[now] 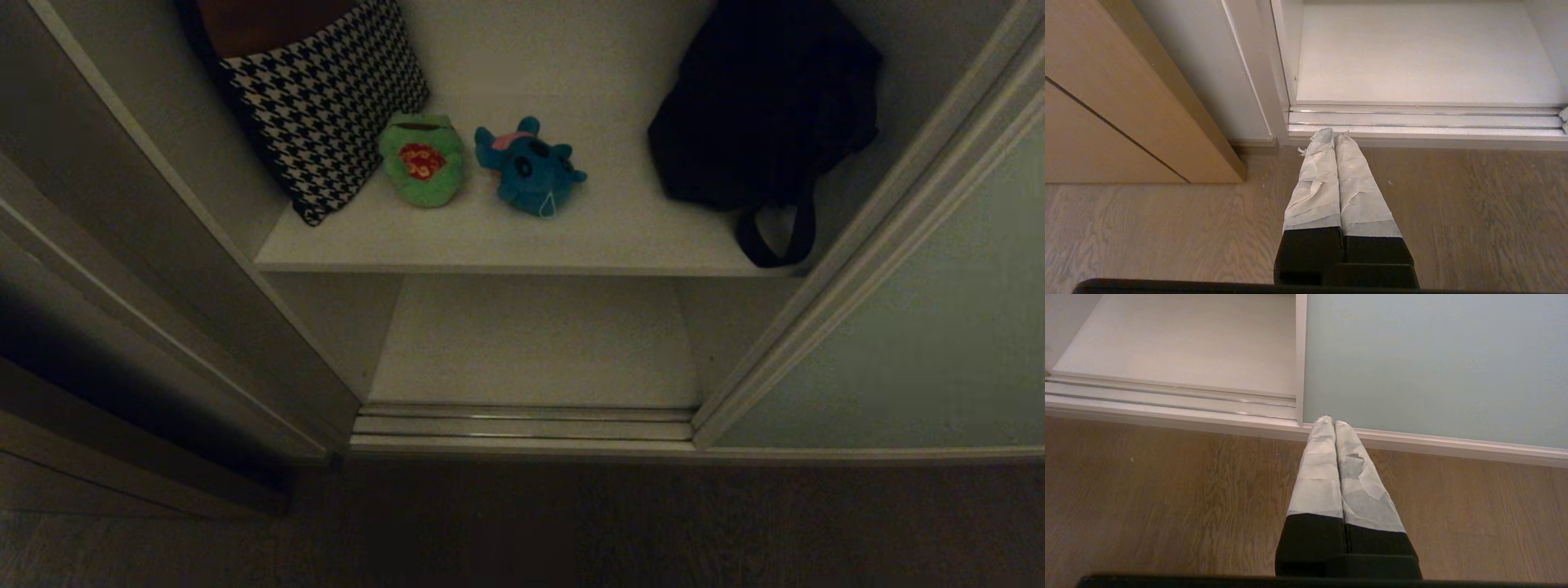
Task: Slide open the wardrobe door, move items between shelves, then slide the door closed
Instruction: Close the door
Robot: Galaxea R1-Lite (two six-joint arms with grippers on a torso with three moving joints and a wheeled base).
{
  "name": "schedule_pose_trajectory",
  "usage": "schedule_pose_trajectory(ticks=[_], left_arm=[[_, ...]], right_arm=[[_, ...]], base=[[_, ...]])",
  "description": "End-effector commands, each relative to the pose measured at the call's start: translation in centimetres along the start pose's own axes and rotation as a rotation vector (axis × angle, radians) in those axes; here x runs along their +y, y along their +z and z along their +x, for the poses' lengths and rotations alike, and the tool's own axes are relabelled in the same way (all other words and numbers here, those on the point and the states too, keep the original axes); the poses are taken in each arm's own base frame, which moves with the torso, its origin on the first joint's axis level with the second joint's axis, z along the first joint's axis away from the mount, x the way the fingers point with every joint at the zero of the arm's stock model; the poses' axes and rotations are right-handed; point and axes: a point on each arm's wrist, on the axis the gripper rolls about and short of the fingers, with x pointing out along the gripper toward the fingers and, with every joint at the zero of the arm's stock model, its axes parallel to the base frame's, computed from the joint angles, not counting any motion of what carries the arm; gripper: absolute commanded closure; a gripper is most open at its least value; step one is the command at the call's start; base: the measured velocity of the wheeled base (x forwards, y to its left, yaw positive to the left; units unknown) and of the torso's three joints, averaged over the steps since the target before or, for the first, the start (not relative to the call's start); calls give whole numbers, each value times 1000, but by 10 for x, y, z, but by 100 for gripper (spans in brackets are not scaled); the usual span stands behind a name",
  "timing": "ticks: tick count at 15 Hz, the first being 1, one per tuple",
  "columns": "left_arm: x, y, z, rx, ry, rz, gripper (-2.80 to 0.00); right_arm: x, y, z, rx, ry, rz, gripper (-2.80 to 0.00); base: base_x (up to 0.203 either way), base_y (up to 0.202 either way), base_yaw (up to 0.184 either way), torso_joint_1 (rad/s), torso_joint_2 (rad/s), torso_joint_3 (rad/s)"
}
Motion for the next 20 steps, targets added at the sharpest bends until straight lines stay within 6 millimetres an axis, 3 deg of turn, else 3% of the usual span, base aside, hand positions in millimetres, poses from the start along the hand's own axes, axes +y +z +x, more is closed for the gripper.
schedule_pose_trajectory(ticks=[1,8,10,12,15,18,20], left_arm=[[0,0,0,2,0,0,0],[0,0,0,3,0,0,0],[0,0,0,4,0,0,0],[0,0,0,4,0,0,0],[0,0,0,4,0,0,0],[0,0,0,4,0,0,0],[0,0,0,4,0,0,0]], right_arm=[[0,0,0,-3,0,0,0],[0,1,0,-6,-1,13,0],[-1,9,-3,-27,-14,8,0],[-1,41,-15,-43,-13,21,0],[-1,99,-55,-15,46,59,0],[1,138,-91,52,155,84,0],[0,158,-89,120,221,100,0]], base=[[0,0,0,0,0,0],[0,0,0,0,0,0],[0,0,0,0,0,0],[0,0,0,0,0,0],[0,0,0,0,0,0],[0,0,0,0,0,0],[0,0,0,0,0,0]])
